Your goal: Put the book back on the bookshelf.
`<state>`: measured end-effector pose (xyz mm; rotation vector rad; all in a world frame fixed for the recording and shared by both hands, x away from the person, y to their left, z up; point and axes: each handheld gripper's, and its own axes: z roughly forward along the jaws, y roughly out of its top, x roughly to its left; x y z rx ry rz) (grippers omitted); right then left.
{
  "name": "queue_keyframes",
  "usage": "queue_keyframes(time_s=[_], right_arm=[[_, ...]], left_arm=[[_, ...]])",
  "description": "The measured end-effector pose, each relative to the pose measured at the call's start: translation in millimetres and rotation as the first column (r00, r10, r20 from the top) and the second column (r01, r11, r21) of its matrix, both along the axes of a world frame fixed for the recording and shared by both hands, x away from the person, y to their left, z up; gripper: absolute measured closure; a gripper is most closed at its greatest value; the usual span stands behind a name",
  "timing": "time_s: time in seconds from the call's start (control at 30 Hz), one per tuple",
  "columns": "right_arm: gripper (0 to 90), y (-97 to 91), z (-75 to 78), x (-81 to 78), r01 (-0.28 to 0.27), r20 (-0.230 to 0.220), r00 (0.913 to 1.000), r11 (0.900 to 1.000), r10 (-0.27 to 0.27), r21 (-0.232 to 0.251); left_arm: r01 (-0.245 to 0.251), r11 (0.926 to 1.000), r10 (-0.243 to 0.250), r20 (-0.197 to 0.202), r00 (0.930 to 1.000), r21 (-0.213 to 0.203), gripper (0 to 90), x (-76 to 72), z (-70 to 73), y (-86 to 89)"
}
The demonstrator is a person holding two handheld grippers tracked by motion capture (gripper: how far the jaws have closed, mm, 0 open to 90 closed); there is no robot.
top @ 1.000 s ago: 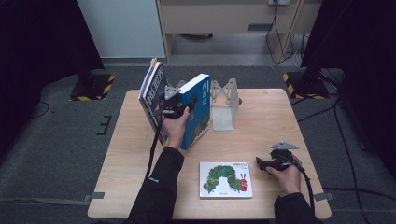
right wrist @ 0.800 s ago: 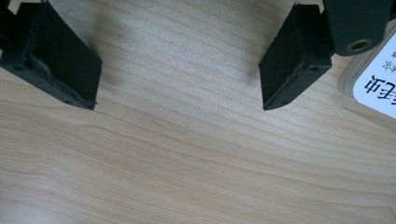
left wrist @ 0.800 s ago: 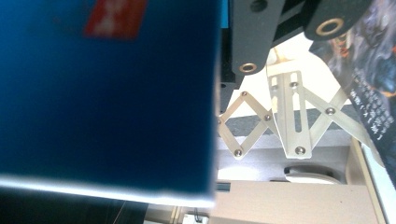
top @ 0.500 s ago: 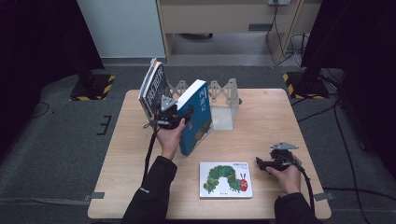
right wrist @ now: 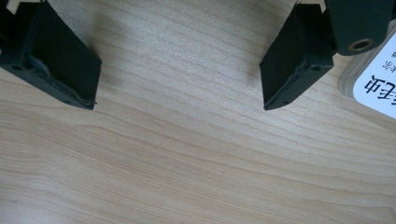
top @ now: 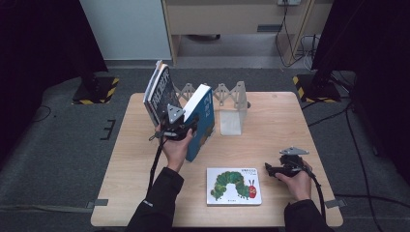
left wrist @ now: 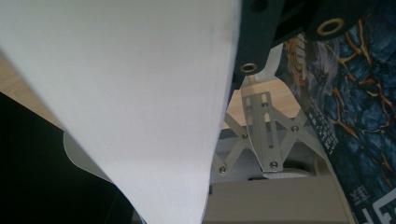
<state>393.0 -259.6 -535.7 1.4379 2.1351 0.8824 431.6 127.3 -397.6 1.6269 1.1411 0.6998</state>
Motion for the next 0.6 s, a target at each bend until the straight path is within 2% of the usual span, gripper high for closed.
queue_keyframes(time_s=[0.13,0.23,0.6], right_arm=[[12.2,0.1,-0.1,0.1,0.0,0.001,1.0,1.0,0.0,-0.001],[12.1,0.1,0.0,0.2,-0.001,0.0,1.0,1.0,0.001,-0.001],[11.7,0.2,-0.2,0.6,-0.005,0.001,1.0,1.0,0.005,-0.002]], left_arm=[[-0.041,0.999,0.041,0.016,0.999,-0.019,59.3,0.1,-2.7,-1.2],[-0.046,0.9987,0.047,0.027,0.9986,-0.023,59.3,2.8,-3.8,-2.3],[-0.076,0.9963,0.077,0.03,0.9966,-0.042,58.6,18.7,-4.7,-11.1]])
